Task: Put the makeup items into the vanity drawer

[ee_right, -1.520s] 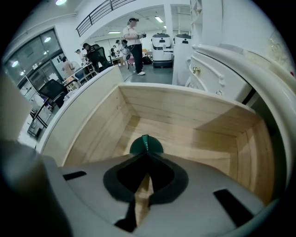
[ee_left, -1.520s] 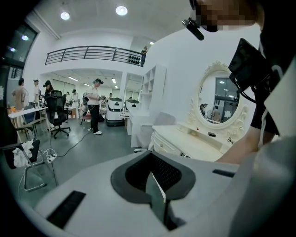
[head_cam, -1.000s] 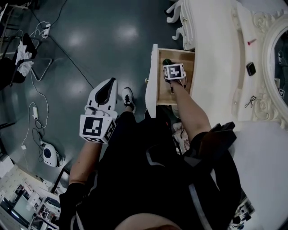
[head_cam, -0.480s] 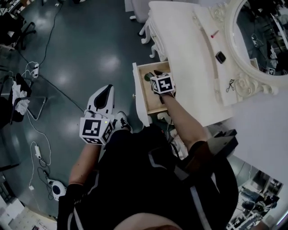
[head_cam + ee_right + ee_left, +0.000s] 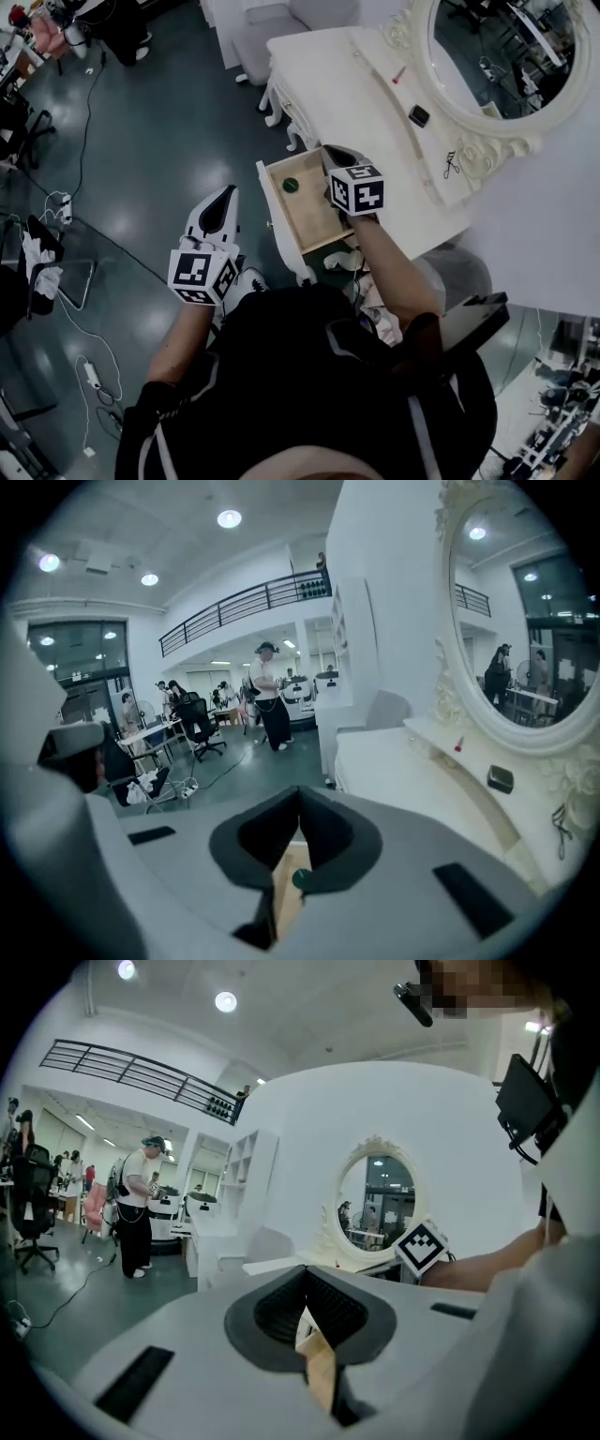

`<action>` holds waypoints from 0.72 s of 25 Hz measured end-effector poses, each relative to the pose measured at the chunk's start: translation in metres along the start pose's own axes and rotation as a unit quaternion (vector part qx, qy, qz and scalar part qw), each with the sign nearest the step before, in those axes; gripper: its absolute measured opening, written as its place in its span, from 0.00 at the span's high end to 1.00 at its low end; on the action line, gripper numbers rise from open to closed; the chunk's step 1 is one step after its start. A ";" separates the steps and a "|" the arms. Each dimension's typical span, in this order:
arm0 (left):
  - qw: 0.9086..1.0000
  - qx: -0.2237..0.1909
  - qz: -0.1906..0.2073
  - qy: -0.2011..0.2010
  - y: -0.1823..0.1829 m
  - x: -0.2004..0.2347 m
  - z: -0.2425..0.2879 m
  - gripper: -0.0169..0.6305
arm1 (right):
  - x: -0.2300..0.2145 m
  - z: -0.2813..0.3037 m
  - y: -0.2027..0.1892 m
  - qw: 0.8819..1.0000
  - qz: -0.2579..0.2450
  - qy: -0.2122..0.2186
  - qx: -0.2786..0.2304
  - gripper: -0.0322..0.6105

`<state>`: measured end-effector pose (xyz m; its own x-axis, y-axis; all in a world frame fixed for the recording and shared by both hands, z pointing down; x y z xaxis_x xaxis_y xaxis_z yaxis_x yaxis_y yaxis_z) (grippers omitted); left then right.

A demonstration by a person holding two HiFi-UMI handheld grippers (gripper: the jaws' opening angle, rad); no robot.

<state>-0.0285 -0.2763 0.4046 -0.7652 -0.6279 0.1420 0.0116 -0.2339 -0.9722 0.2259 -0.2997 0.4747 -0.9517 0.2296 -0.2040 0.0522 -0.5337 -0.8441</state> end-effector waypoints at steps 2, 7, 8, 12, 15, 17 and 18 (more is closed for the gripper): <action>1.000 -0.001 -0.001 -0.003 0.006 0.001 0.002 0.97 | 0.007 -0.018 0.016 1.000 -0.008 -0.001 -0.021 0.94; 0.999 -0.008 -0.025 -0.024 0.023 0.000 0.012 0.97 | 0.020 -0.070 0.050 0.997 -0.027 0.004 -0.073 0.94; 0.999 -0.009 -0.024 -0.027 0.027 0.001 0.013 0.97 | 0.023 -0.079 0.055 0.996 -0.036 0.004 -0.082 0.94; 0.999 -0.019 -0.017 -0.028 0.040 -0.001 0.013 0.97 | 0.035 -0.112 0.076 0.991 -0.071 -0.005 -0.114 0.94; 0.999 -0.021 0.005 -0.030 0.050 -0.006 0.015 0.97 | 0.038 -0.133 0.089 0.987 -0.081 -0.017 -0.140 0.94; 0.999 -0.026 0.018 -0.032 0.059 -0.009 0.014 0.97 | 0.042 -0.144 0.098 0.984 -0.086 -0.019 -0.157 0.94; 0.999 -0.030 0.021 -0.030 0.063 -0.009 0.013 0.97 | 0.044 -0.148 0.102 0.982 -0.089 -0.020 -0.164 0.94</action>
<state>-0.0126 -0.2956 0.3443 -0.7246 -0.6803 0.1097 0.0026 -0.1619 -0.9868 0.2341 -0.2240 0.3060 -0.9652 0.2602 -0.0251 -0.0272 -0.1952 -0.9804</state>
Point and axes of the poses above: the fingertips, and each gripper's own axes: z forward along the fingers, x to its left, y out of its top, the point moved 5 cm from there along -z, backward along the fingers, and after that the axes turned 10 degrees about y, right-handed, at the moved point
